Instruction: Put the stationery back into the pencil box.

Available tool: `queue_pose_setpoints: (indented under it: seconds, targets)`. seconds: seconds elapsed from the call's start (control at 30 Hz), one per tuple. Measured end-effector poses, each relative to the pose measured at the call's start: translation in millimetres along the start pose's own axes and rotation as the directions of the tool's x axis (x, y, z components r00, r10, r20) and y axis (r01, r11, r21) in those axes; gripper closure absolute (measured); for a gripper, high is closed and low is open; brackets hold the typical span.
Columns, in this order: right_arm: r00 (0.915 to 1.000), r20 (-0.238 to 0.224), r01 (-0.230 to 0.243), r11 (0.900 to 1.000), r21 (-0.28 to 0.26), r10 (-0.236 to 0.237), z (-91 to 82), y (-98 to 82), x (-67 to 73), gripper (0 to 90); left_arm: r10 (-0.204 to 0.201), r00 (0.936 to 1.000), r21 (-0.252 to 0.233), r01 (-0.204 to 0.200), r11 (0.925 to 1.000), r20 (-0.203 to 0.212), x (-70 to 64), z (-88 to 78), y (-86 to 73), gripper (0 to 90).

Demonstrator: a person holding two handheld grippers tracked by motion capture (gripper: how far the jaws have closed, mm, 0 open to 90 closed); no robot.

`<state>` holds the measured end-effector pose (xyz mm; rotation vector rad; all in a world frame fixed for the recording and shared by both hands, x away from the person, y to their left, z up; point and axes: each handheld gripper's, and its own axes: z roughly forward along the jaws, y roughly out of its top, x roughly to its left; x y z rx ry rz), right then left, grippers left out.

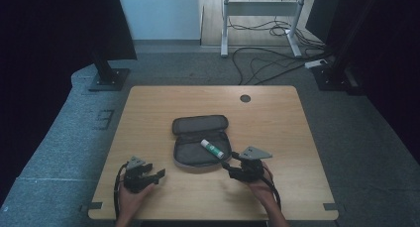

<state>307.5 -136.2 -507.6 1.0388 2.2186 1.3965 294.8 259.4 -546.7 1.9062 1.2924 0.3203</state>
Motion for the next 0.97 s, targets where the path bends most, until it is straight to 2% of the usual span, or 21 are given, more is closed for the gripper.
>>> queue_pose_setpoints:
  seconds: [0.23, 0.6, 0.73, 0.97]
  targets:
    - [0.9983, 0.041, -0.041, 0.999, -0.012, 0.041, -17.7, -21.6, -14.8, 43.3, 0.000, 1.0000, 0.000, 0.000, 1.0000, -0.001, -0.1, 0.1, 0.0, 33.7]
    - [0.9887, 0.121, -0.093, 0.995, 0.024, 0.089, -38.0, -51.8, -34.9, 42.9, -0.001, 1.0000, 0.000, 0.001, 1.0000, 0.000, 0.0, 0.0, 0.0, 33.8]
    - [0.9837, 0.134, -0.125, 0.992, 0.029, 0.120, -40.7, -56.3, -44.0, 42.9, 0.004, 1.0000, 0.002, -0.004, 1.0000, -0.005, -0.6, 0.1, 0.1, 33.8]
    - [0.9833, 0.142, -0.120, 0.992, 0.036, 0.114, -38.8, -57.6, -45.0, 42.7, 0.005, 1.0000, 0.002, -0.005, 1.0000, -0.006, -0.6, 0.2, 0.1, 33.8]
